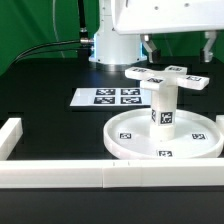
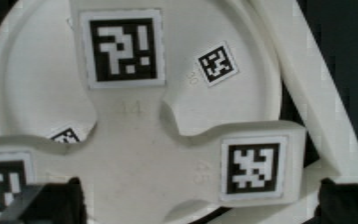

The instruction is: Assemble round table

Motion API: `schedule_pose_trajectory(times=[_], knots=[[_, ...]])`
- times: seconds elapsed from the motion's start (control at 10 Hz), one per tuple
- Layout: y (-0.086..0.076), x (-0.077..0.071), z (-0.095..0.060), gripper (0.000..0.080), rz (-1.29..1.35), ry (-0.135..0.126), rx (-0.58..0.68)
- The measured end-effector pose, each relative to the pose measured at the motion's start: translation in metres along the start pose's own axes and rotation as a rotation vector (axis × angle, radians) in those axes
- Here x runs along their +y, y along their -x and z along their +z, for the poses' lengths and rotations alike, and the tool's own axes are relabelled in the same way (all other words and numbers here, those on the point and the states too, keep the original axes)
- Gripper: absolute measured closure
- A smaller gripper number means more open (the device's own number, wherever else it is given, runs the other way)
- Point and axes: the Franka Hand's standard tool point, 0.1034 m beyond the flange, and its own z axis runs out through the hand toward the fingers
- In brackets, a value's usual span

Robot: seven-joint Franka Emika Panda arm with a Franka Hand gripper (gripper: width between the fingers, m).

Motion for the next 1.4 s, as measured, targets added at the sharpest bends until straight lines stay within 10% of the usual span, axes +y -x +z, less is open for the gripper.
schedule_pose_trajectory(times=[0.6, 1.0, 1.4], knots=[[-0.0003, 0.0005, 0.0015, 0.0150, -0.378, 0.005, -0.001], [-0.0065, -0.0022, 0.0011, 0.0150, -0.874, 0.072, 0.001], [-0.0081, 0.0010, 0.0009, 0.0150, -1.095, 0.074, -0.008]])
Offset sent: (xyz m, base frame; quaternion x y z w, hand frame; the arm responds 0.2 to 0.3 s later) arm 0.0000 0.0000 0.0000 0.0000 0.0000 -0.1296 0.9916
